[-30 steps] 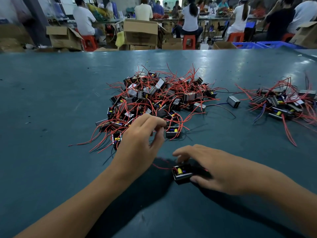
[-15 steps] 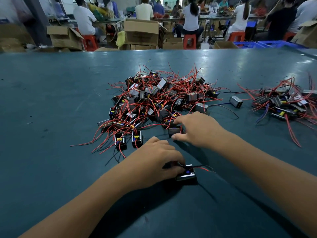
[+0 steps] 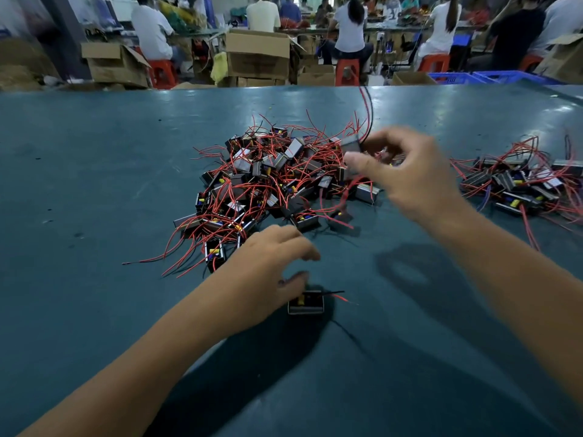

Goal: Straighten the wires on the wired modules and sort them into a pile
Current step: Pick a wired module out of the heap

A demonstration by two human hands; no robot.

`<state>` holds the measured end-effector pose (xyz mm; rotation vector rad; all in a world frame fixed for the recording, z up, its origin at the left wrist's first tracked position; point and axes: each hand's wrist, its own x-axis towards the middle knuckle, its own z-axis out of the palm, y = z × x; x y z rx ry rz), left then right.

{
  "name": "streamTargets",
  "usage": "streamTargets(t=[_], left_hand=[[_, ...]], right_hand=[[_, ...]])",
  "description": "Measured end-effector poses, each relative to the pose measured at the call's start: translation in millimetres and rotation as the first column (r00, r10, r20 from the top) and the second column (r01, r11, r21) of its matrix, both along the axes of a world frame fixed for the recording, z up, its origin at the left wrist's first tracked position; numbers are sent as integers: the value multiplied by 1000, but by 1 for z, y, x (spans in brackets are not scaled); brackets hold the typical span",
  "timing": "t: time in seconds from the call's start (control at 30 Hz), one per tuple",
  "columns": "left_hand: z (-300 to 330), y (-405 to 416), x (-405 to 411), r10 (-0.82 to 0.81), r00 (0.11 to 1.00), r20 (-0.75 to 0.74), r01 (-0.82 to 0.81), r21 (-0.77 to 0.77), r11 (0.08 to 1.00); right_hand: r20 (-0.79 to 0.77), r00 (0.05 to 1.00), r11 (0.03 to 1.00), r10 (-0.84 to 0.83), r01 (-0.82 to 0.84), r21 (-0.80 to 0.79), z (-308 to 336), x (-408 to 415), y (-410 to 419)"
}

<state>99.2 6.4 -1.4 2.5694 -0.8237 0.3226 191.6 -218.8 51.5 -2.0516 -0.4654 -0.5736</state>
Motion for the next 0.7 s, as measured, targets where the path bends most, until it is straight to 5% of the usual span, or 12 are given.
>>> streamTargets(t=[0.1, 0.23, 0.37, 0.5, 0.7], left_hand=[[3, -7, -6, 24, 998, -62, -38, -237, 971], [3, -4, -7, -22, 971, -236, -24, -193, 981], [0, -4, -5, -25, 979, -204, 6, -92, 996], [0, -4, -3, -84, 980, -180, 76, -55, 996], [4, 1, -3, -134, 953, -271, 130, -32, 991]], right_hand=[[179, 979, 993, -98, 107, -41, 14, -9, -10], [303, 948, 979, -100, 147, -139, 19, -35, -20], [-62, 991, 887, 117, -133, -443, -8, -59, -33], [-206, 974, 557, 96, -225, -799, -39, -62, -44], [-274, 957, 482, 95, -285, -829, -47, -58, -53]])
